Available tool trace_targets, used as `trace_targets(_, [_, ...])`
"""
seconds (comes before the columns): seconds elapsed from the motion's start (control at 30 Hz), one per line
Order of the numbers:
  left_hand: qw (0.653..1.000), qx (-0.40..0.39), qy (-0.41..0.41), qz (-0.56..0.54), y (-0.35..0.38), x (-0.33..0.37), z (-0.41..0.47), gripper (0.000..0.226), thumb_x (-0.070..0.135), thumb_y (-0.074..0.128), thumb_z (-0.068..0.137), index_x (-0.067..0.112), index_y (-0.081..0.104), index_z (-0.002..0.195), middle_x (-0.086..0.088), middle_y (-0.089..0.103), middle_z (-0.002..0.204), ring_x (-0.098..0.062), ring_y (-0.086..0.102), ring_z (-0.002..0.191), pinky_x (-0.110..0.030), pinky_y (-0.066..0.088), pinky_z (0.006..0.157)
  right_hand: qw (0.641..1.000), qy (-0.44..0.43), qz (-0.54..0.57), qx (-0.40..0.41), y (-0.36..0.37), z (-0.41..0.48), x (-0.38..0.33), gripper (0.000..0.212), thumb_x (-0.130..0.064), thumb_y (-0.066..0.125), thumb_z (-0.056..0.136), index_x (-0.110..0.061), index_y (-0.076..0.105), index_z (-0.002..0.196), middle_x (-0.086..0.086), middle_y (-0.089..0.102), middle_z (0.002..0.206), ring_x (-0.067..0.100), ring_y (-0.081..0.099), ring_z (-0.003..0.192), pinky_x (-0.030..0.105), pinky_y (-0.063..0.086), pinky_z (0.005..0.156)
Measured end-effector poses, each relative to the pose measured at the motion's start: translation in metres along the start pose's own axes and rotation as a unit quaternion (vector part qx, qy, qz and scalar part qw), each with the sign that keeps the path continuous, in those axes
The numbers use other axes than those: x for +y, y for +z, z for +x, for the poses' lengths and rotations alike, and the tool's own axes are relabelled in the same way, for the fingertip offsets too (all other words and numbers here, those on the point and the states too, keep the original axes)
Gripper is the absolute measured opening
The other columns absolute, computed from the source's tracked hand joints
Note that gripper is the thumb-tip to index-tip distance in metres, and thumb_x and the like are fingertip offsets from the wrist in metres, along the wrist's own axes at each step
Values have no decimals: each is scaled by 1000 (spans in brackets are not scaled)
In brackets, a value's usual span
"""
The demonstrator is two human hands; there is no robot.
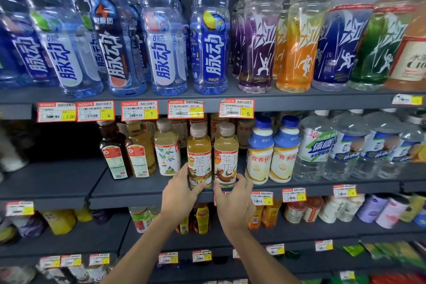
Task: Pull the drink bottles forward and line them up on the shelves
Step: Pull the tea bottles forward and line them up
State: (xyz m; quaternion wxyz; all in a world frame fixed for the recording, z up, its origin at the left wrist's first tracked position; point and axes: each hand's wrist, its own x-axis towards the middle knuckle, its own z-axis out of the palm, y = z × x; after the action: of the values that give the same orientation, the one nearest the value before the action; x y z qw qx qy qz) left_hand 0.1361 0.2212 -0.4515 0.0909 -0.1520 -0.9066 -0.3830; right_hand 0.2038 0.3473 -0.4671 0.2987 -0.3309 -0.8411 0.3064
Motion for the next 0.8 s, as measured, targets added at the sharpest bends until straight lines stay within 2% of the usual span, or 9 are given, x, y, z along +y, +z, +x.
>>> trace_targets(0.23, [1000,0,-4,11,3,4,-1,68,52,73,84,37,39,141,14,64,130,-13,62,116,-37,54,93,1000,-21,15,0,-4,2,12,65,-63,61,88,-19,53,135,-4,55,124,12,62,99,31,50,71])
trace_targets(0.4, [998,12,-12,65,5,6,-4,68,62,71,79,36,44,135,15,65,125,-13,64,111,-35,54,85,1000,-13,25,9,-4,1,16,66,-63,67,83,-17,57,129,-3,57,117,15,64,93,33,51,66])
trace_targets(0.53, [997,12,-16,73,8,6,-5,61,61,72,78,35,50,130,14,67,122,-12,64,109,-35,56,85,1000,-2,14,7,-2,2,14,67,-63,66,83,-17,55,130,-3,57,120,17,65,93,35,53,67])
trace_targets(0.8, [997,8,-25,70,10,9,-5,65,60,71,80,31,50,135,11,66,127,-13,63,114,-39,56,91,1000,-7,22,5,-4,3,18,62,-58,64,88,-15,52,133,-2,55,118,13,62,95,25,48,62])
